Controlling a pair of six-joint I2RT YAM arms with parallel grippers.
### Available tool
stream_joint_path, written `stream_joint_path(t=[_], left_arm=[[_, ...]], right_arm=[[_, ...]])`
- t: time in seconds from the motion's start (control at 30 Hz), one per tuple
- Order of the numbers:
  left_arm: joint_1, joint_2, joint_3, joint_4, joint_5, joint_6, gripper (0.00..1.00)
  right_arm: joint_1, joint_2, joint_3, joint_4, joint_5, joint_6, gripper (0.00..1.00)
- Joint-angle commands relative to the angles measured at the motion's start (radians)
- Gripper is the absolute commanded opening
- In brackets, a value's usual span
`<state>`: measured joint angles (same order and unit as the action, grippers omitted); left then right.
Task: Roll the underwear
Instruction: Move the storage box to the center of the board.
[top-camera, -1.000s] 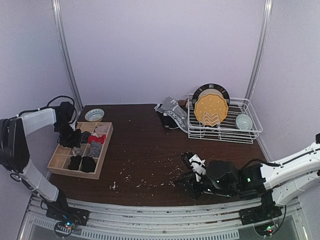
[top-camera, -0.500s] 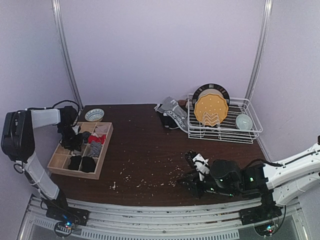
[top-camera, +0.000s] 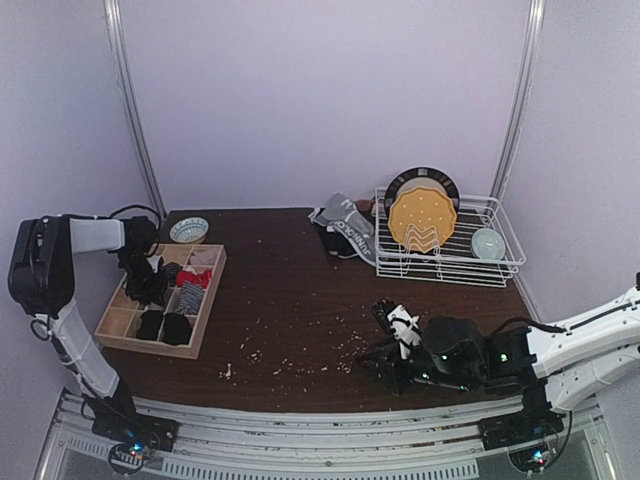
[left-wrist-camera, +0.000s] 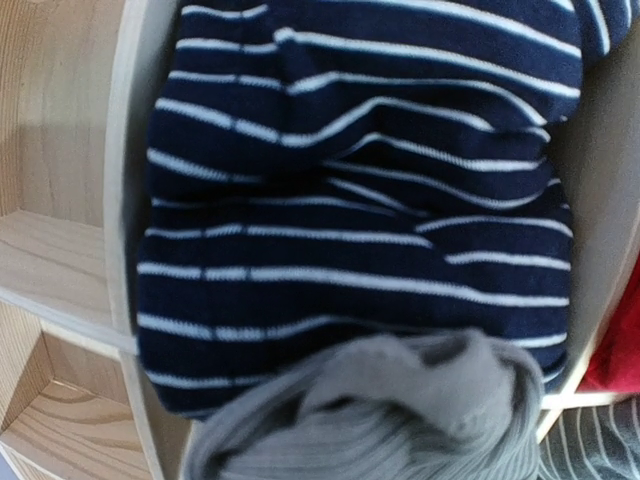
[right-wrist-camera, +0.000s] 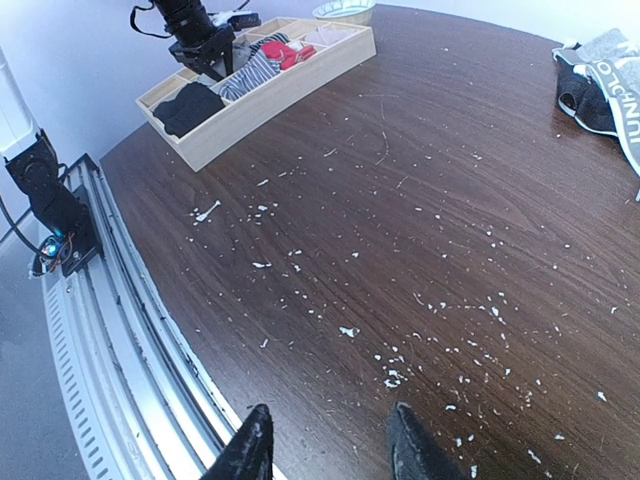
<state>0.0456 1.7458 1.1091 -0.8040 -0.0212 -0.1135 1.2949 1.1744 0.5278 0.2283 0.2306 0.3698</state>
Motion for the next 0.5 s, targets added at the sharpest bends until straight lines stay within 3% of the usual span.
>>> stream_joint_path(t=[0.0, 0.47], left_arm=[[-0.016, 0.105, -0.034, 0.045, 0.063, -0.025, 0.0], [-0.028, 0.033, -0.149, 0.178, 0.132, -0.18, 0.0]], right_arm=[[-0.012, -0.033, -0.024, 0.003, 0.001, -0.008, 0.37], [-0.02, -0.047, -0.022, 0.0, -0.01, -0.014, 0.37]])
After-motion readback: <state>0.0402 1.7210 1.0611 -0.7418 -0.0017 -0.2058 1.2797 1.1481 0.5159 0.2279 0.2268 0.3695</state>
